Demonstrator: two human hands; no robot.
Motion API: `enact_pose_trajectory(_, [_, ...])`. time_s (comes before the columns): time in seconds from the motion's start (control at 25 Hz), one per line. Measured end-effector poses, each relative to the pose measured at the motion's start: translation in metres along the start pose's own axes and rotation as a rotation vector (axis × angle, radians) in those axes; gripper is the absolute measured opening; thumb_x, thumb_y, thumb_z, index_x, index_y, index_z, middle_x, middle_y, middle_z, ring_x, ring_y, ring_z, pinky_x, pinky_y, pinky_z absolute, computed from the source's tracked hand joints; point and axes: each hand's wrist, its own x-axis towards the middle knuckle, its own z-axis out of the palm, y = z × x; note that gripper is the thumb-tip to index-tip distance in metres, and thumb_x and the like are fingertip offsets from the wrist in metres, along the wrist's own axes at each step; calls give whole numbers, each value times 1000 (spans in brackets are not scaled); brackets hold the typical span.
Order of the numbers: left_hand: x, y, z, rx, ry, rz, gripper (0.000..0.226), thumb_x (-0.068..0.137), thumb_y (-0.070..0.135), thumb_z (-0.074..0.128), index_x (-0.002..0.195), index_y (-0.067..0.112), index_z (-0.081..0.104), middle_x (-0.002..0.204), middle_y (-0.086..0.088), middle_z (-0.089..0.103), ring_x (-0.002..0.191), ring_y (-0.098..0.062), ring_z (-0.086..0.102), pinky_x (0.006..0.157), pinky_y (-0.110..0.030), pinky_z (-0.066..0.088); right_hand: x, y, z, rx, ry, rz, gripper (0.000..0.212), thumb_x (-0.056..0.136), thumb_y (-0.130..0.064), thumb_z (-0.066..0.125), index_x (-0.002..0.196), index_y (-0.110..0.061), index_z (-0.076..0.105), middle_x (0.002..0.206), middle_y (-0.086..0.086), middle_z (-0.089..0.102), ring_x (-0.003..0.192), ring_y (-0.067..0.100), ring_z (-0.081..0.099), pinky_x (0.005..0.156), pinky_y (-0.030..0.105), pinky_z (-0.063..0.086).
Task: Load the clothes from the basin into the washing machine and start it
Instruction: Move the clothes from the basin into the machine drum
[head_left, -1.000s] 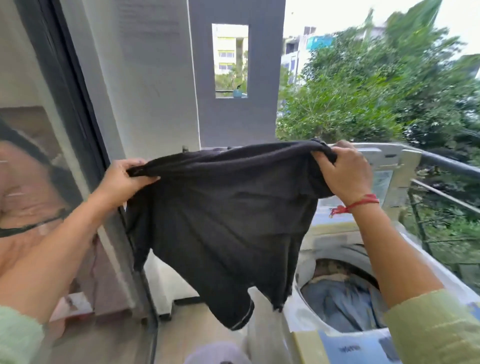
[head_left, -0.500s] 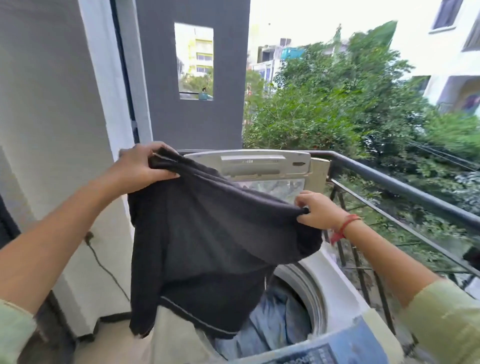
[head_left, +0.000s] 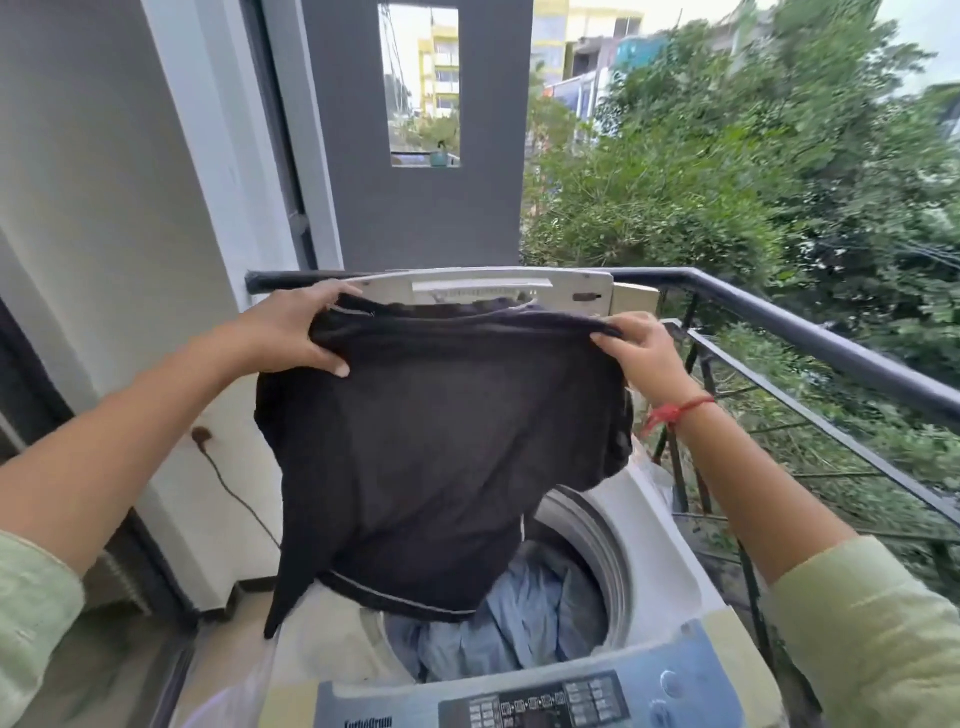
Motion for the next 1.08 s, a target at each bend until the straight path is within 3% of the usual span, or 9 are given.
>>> enact_pose_trajectory(0.08, [0,-6,4,64,-44,-7,55,75,14,77,124,22,53,113,4,58,104,-17,53,83,-26,36,11,2,-10,1,159,-174,23,71,-4,67,82,-24,65,90,7,61,90,12,59,85,20,45])
enact_pose_trajectory(0.2, [-5,-15,14,175,-222,-64,8,88,17,63,84,22,58,89,2,60,93,-23,57,67,-27,36,-5,8,-5,-88,-133,-82,31,73,9,63,67,-20,53,69,-3,55,62,-7,50,67,22,40])
enact_pose_trajectory(0.36, [-19,-17,26,-128,-524,-99,20,96,25,51,97,12,65,98,-3,69,95,-21,64,81,-31,50,-20,21,-15,8,46,42,33,72,7,71,73,-22,56,71,-6,57,66,5,53,63,14,42])
enact_pose_trajectory(0.52, [-24,-7,19,-668,-507,-316,33,94,41,46,113,18,61,106,2,71,100,-14,67,85,-34,51,-42,13,-17,-535,-987,324,25,66,-22,85,77,-23,62,79,-7,66,76,11,67,62,15,48])
enact_pose_trajectory(0.56, [-25,-7,20,-677,-513,-324,35,94,43,46,114,18,61,107,3,71,100,-13,67,84,-32,52,-46,16,-20,-694,-1012,295,22,69,-21,82,74,-24,61,77,-7,64,78,16,66,59,16,47])
enact_pose_trajectory(0.68, [-28,-1,39,-738,-283,-252,30,97,38,43,102,17,63,95,1,72,90,-11,67,70,-16,51,-35,35,-18,-641,-218,51,10,79,-7,63,85,-12,69,88,11,60,92,29,60,74,27,43])
enact_pose_trajectory(0.76, [-26,-9,56,-622,-16,-125,35,93,49,47,87,19,63,82,4,66,78,-10,61,63,-10,46,-37,42,-7,-361,-111,-9,33,73,-2,45,90,-15,69,97,15,59,95,26,55,85,30,39])
enact_pose_trajectory(0.92, [-34,-51,101,213,-479,23,53,65,60,72,99,20,64,97,3,67,87,-15,61,74,-27,48,-55,56,-2,54,-510,232,33,88,5,51,91,-24,66,91,5,68,94,24,62,76,27,48])
enact_pose_trajectory(1.08, [-62,-80,138,262,-819,-372,43,76,41,72,107,13,62,106,-5,64,97,-22,61,79,-31,51,-61,57,-9,-482,-1101,335,30,72,-25,81,97,-15,70,90,3,73,82,18,69,66,24,53])
